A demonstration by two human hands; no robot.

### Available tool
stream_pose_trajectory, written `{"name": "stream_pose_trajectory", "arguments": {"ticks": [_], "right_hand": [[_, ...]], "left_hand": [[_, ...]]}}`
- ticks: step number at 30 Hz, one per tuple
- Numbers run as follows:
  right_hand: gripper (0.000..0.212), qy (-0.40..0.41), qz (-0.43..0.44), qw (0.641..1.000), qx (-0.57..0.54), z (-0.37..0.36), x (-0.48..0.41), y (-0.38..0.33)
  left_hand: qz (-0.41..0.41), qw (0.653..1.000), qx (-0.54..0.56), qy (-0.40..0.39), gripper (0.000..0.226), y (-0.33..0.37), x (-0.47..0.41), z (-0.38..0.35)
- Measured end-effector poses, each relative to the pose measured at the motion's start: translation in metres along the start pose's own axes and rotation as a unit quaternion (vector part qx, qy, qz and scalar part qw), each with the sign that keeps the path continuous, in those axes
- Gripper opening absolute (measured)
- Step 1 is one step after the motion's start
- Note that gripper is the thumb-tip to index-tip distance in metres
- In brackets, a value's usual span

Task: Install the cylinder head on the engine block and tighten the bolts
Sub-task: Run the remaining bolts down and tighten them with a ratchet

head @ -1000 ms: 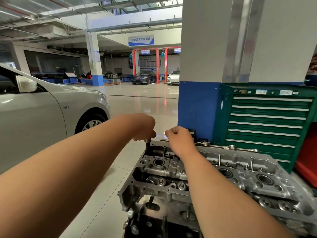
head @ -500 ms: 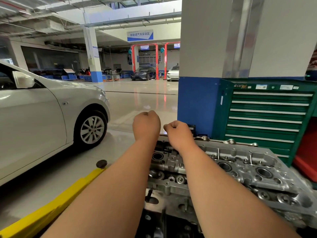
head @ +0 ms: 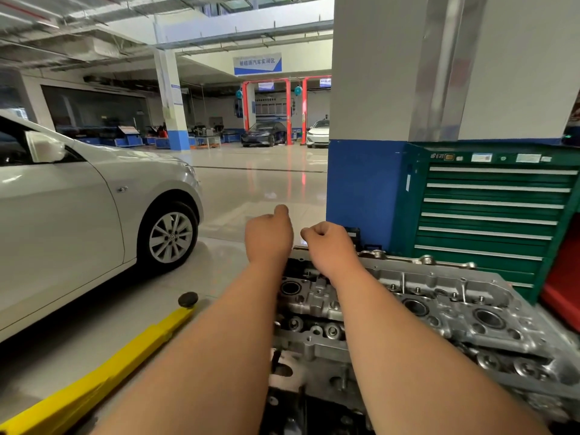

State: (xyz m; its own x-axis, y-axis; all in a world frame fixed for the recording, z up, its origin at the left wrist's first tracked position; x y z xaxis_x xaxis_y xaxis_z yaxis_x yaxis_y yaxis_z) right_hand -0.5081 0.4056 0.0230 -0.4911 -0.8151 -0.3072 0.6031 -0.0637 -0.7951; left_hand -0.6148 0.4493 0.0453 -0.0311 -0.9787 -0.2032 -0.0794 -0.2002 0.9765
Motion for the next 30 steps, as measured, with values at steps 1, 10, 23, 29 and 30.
{"name": "stream_pose_trajectory", "arguments": {"ticks": [1, 10, 23, 29, 30], "right_hand": [[0.014, 0.000, 0.002, 1.000, 0.000, 0.000, 0.000, 0.000], [0.022, -0.017, -0.012, 0.999, -0.032, -0.001, -0.002, -0.001], [0.014, -0.023, -0.020, 0.999, -0.029, 0.000, -0.001, 0.000], [0.018, 0.004, -0.003, 1.000, 0.012, 0.000, 0.000, 0.000], [0.020, 0.004, -0.004, 1.000, 0.011, 0.000, -0.001, 0.000]], "left_hand": [[0.059, 0.993, 0.025, -0.095, 0.035, 0.004, -0.008, 0.006], [-0.032, 0.986, 0.112, 0.120, 0.013, -0.002, 0.031, -0.016], [-0.024, 0.995, 0.049, 0.086, 0.017, -0.005, 0.033, -0.014], [0.127, 0.983, 0.059, -0.118, 0.029, 0.005, 0.001, 0.009], [0.085, 0.995, 0.031, -0.047, 0.021, 0.004, 0.009, 0.002]]}}
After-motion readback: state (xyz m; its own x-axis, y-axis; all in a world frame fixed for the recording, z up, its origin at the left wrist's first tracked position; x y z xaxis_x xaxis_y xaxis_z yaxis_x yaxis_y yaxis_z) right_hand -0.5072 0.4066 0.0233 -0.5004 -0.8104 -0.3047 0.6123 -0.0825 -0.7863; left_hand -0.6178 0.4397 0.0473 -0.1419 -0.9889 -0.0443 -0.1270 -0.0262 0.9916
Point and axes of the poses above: each hand's wrist, its own x-axis away from the middle knuckle, its own z-axis out of the back of the hand, y = z × x, the point moved 2 cm from there along -x, towards the middle knuckle, and after that the axes turned 14 degrees about x, right-handed, at the moved point
